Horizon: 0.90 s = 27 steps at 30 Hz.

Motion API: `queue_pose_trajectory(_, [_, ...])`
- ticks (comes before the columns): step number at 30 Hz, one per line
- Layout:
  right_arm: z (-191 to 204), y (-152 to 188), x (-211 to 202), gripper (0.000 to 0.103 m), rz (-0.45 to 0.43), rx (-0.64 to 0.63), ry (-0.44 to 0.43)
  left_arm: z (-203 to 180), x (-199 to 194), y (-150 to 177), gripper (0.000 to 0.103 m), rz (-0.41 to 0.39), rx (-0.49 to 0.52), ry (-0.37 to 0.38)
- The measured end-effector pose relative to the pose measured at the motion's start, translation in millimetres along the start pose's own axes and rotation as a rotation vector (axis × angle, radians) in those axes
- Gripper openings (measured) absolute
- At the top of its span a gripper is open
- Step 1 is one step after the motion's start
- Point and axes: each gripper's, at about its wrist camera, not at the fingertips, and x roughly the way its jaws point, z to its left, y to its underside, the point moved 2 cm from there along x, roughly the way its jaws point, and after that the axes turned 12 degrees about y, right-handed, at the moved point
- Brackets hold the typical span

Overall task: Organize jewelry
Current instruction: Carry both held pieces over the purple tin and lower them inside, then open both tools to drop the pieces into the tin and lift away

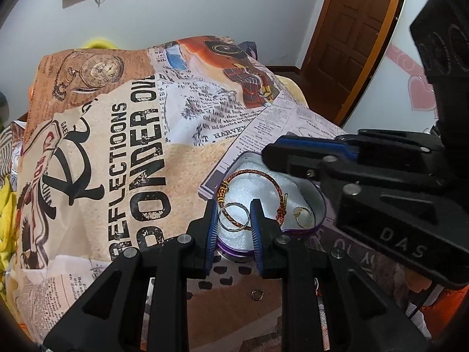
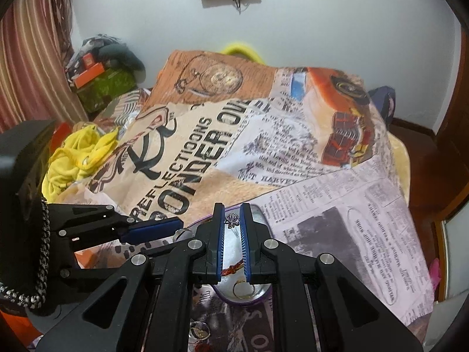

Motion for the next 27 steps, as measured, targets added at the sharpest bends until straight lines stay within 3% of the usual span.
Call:
queue_pose_trajectory(11, [-1.5,1.6,8.3,0.010,0.061,0.008,-0.026,-0.2,0.3,0.8,0.021,-0.002,0.002,-0.002])
queue_pose_trajectory(27, [-6.6,1.4,-30.7,0.013,-0.007,0.012,0.050,-14.8,-33.1,1.8,0.021,-0.035,0.039,-0.057])
